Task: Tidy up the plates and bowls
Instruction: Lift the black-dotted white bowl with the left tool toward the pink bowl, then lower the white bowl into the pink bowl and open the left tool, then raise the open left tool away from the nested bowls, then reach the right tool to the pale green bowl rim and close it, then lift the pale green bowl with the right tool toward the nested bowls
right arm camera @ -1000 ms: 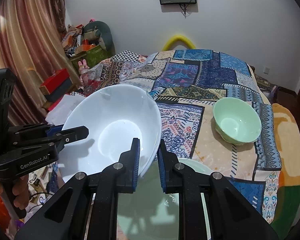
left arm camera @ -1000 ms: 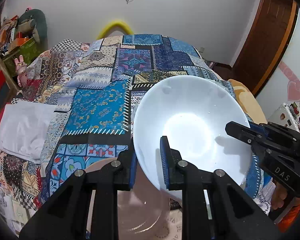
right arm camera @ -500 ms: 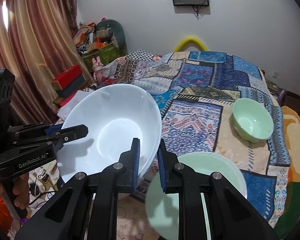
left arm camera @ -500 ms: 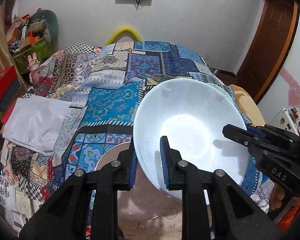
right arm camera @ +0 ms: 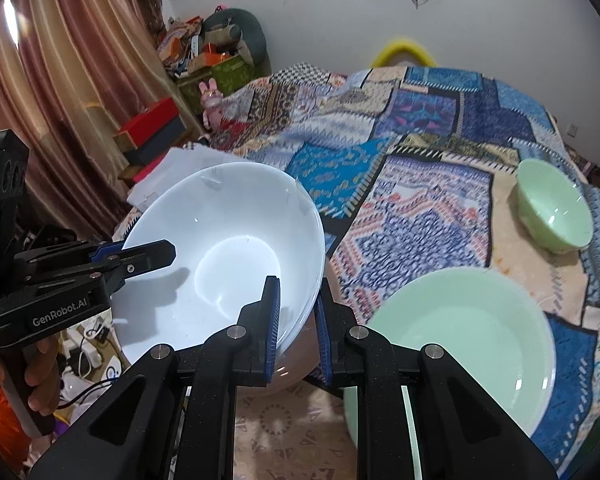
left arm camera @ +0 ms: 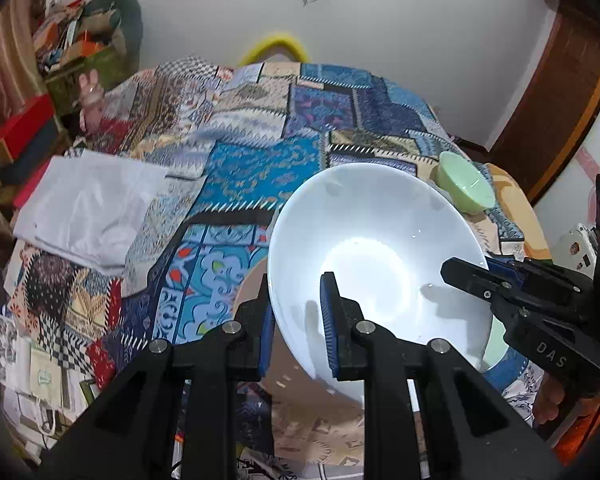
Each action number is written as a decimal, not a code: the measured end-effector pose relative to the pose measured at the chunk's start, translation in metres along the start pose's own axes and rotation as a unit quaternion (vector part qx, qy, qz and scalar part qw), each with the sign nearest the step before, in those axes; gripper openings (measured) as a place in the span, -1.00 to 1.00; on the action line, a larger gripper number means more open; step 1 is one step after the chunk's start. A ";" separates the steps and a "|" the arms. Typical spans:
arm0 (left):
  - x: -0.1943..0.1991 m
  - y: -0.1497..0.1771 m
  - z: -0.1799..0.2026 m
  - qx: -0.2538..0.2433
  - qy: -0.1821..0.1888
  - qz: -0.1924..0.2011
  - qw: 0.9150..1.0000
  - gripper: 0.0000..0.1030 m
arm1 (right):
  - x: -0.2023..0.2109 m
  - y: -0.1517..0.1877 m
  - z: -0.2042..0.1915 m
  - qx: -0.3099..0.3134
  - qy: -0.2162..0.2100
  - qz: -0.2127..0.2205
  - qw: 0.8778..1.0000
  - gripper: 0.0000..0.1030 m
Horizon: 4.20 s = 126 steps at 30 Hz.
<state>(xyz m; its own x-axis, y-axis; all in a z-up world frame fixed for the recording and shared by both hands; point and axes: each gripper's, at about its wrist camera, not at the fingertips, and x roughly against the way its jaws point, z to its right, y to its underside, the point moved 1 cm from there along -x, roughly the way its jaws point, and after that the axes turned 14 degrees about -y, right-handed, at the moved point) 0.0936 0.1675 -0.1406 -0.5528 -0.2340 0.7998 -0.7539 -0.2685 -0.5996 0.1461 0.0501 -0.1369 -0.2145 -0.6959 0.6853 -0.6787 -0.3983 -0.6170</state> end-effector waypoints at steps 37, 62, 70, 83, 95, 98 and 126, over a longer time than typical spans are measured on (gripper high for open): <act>-0.057 0.028 -0.006 -0.021 -0.024 -0.059 0.998 -0.60 | -0.029 0.019 0.014 -0.009 0.003 -0.060 0.998 -0.70; 0.017 -0.034 0.078 -0.039 0.001 0.064 0.997 0.62 | 0.127 -0.021 0.094 -0.024 0.108 0.095 0.989 0.12; 0.010 -0.065 0.118 -0.051 0.013 0.087 0.995 0.81 | 0.146 -0.024 0.145 -0.050 0.150 0.108 0.981 0.21; -0.050 -0.105 0.184 -0.079 0.028 0.062 0.995 0.82 | 0.129 -0.025 0.241 -0.118 0.178 0.095 0.972 0.21; -0.113 -0.125 0.229 -0.113 0.041 0.025 0.992 0.82 | 0.090 -0.032 0.296 -0.147 0.156 0.061 0.975 -0.29; -0.126 -0.127 0.237 -0.122 0.042 0.018 0.991 0.82 | 0.079 -0.033 0.306 -0.154 0.149 0.049 0.976 -0.50; -0.187 -0.097 0.272 -0.178 0.049 -0.070 0.980 0.05 | 0.057 -0.013 0.263 -0.112 0.077 0.025 0.990 -0.67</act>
<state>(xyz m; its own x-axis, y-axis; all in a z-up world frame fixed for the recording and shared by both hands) 0.3672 -0.0169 -0.2395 -0.4540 -0.1234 0.8824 -0.8910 0.0547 -0.4508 0.3277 -0.1418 -0.1913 -0.3445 -0.6055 0.7174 -0.7998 -0.2109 -0.5620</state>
